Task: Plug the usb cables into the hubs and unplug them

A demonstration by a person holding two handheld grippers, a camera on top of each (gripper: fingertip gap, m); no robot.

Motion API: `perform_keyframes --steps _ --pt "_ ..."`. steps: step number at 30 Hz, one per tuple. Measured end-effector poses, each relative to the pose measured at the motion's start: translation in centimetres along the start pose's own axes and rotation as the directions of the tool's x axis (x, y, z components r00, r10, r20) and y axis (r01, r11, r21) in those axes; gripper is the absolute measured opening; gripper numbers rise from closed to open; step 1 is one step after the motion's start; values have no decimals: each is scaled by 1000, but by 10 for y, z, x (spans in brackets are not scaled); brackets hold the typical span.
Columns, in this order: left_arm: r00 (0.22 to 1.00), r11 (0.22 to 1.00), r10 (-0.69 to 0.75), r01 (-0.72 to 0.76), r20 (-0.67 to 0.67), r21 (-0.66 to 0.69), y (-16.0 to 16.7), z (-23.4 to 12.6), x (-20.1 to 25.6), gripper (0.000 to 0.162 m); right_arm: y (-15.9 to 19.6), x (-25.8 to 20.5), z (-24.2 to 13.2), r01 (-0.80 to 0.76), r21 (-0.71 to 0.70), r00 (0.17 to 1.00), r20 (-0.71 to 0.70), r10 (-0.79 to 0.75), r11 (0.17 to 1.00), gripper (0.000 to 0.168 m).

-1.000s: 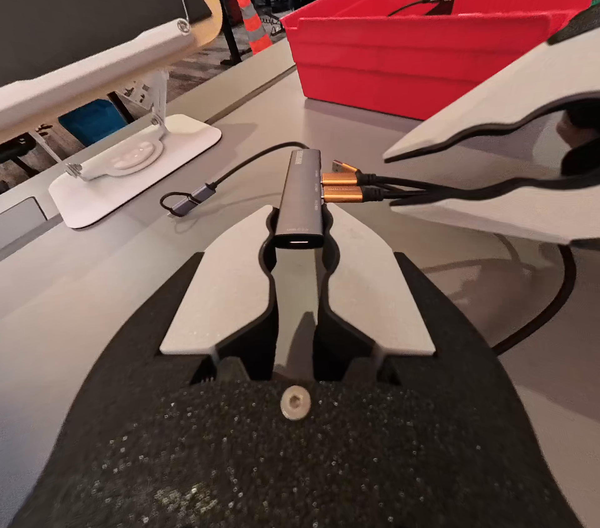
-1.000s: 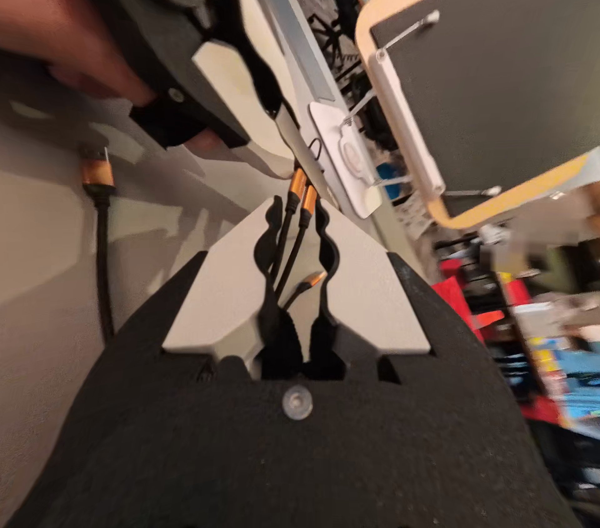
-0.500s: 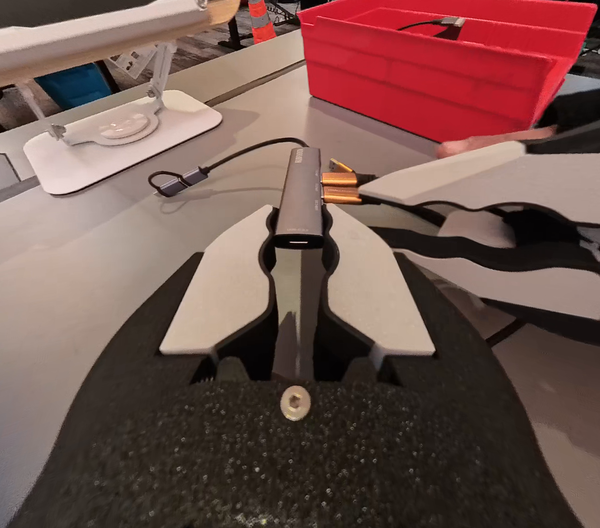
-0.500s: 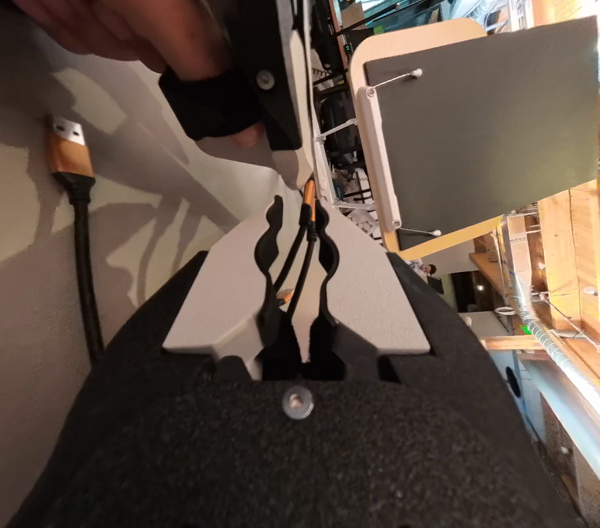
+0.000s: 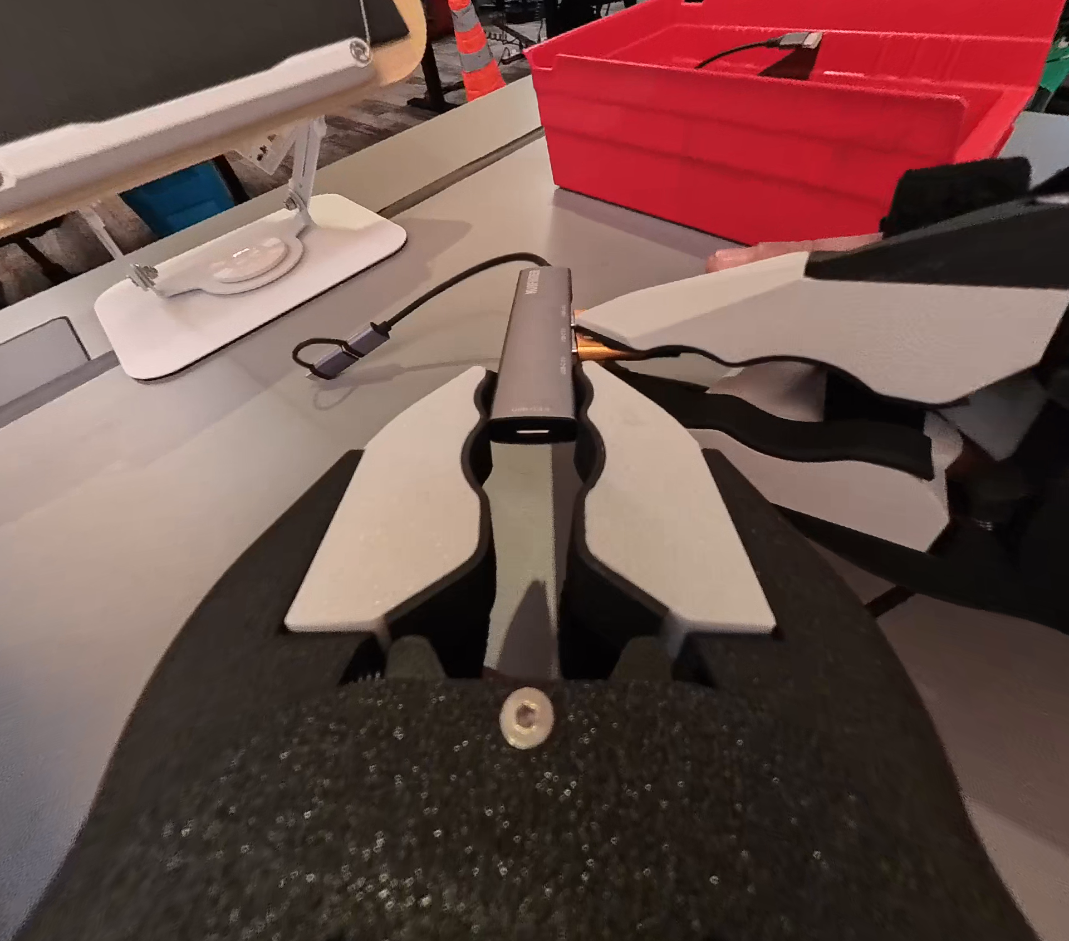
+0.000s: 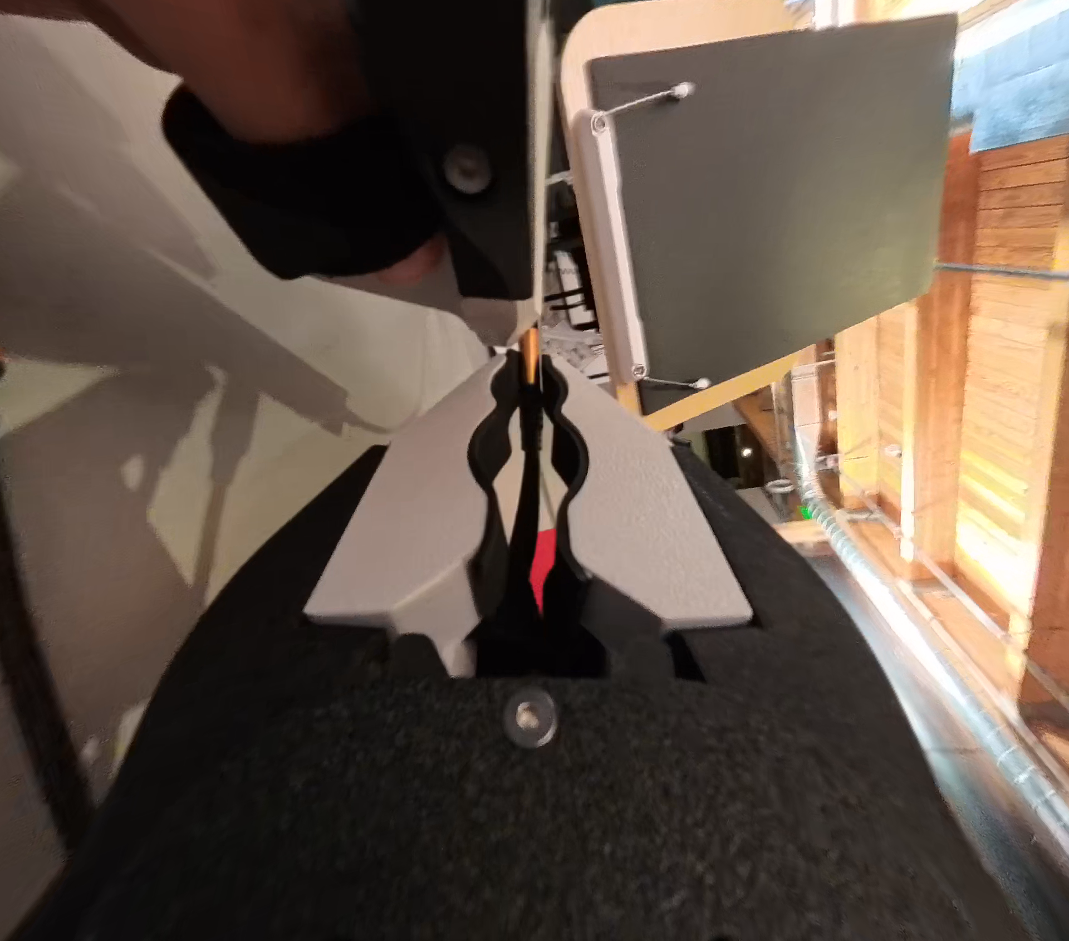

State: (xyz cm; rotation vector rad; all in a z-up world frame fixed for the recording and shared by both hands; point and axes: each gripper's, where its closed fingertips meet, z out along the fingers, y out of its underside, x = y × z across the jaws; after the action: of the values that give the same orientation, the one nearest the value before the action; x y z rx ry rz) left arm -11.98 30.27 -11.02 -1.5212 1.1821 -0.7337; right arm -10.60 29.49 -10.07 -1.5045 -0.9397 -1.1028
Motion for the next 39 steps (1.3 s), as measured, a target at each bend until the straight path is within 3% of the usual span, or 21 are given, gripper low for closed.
perform_keyframes --steps 7,14,27,31,35,39 --pt "999 1000 11 -11 -33 11 0 -2 -1 24 -5 -2 -3 33 56 999 5 -34 998 5" --pt "999 999 45 -46 28 10 -3 -1 -4 25 -3 1 -3 4 32 1000 9 -4 999 5" --pt "996 996 86 -86 12 26 -7 -2 1 25 -1 7 -10 -16 33 1000 -5 16 999 5" --pt "997 998 58 -57 -50 17 -3 -1 5 25 1 0 -12 -105 46 993 65 102 993 5" --pt "951 994 83 -58 -297 92 -6 -13 22 25 1 5 -24 -351 107 903 301 306 930 5" --pt "864 981 60 43 -500 191 -27 -36 33 40 -9 15 -56 -673 47 571 668 478 738 4"
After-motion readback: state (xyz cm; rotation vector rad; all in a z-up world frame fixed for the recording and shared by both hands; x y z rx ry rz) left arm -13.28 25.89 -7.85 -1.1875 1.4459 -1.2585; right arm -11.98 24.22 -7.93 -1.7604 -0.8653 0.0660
